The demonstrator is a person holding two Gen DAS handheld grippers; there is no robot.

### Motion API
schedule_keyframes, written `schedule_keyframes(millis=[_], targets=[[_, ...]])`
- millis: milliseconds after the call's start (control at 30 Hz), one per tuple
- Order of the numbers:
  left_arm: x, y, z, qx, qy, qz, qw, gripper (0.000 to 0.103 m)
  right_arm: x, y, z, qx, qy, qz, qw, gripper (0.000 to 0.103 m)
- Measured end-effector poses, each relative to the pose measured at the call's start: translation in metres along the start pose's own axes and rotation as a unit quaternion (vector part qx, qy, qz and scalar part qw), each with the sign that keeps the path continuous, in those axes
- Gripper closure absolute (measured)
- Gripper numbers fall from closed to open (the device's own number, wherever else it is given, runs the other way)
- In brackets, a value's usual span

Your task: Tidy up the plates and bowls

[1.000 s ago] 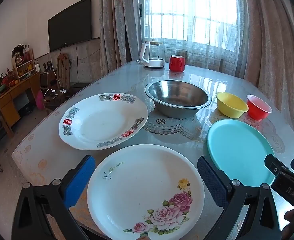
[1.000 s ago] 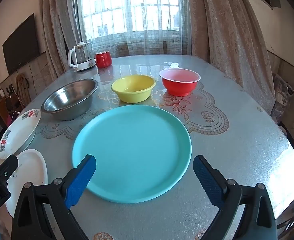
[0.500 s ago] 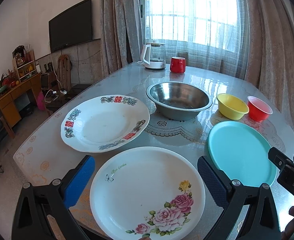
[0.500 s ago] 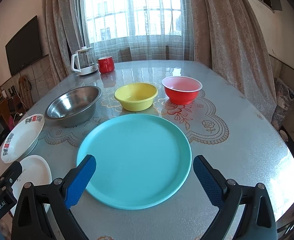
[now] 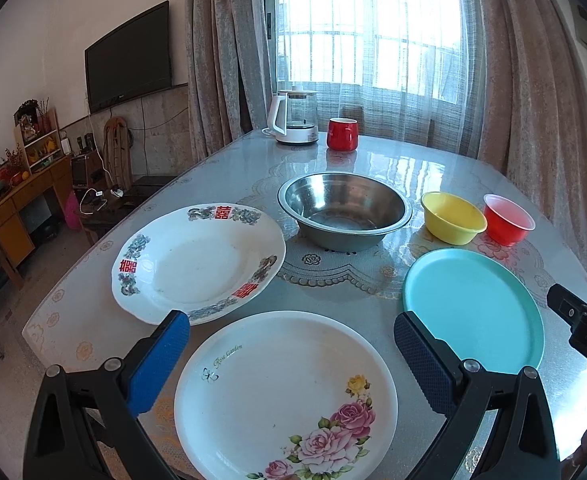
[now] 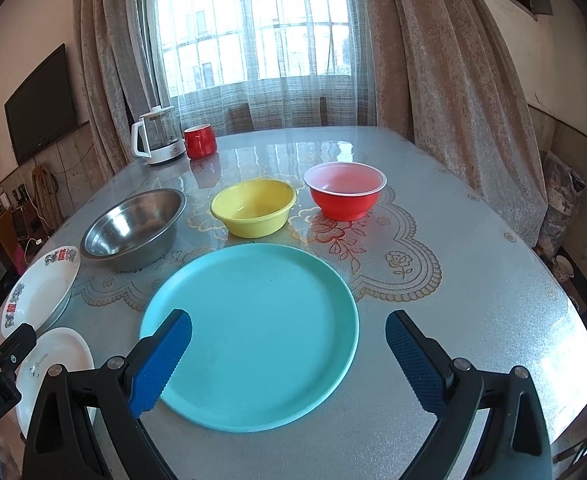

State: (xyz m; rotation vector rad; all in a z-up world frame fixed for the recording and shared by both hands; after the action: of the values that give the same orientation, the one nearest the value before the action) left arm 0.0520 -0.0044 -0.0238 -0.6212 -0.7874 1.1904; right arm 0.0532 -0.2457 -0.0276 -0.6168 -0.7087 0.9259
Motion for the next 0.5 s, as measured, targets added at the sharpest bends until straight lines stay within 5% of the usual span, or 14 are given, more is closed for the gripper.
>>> schedule_keyframes(millis=[500], targets=[[-0.014,-0.011,-0.007,-0.017,0.027,-0.028,0.9991,0.0,-0.013,-0.011,-0.013,0.009,-0.016,-0.029,0.999,0.004]])
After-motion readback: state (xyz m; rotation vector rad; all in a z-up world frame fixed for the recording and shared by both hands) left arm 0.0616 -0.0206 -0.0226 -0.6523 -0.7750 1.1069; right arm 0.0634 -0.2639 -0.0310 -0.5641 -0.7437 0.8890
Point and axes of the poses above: each gripper's, at about its wrist camera, not at the fingertips, and z roughly against the way its jaws point, x to its left, y to its underside, the point moved 6 cm from there along -z, roughly the way its jaws point, and after that the axes turned 14 degrees about -z, right-handed, at the moved point
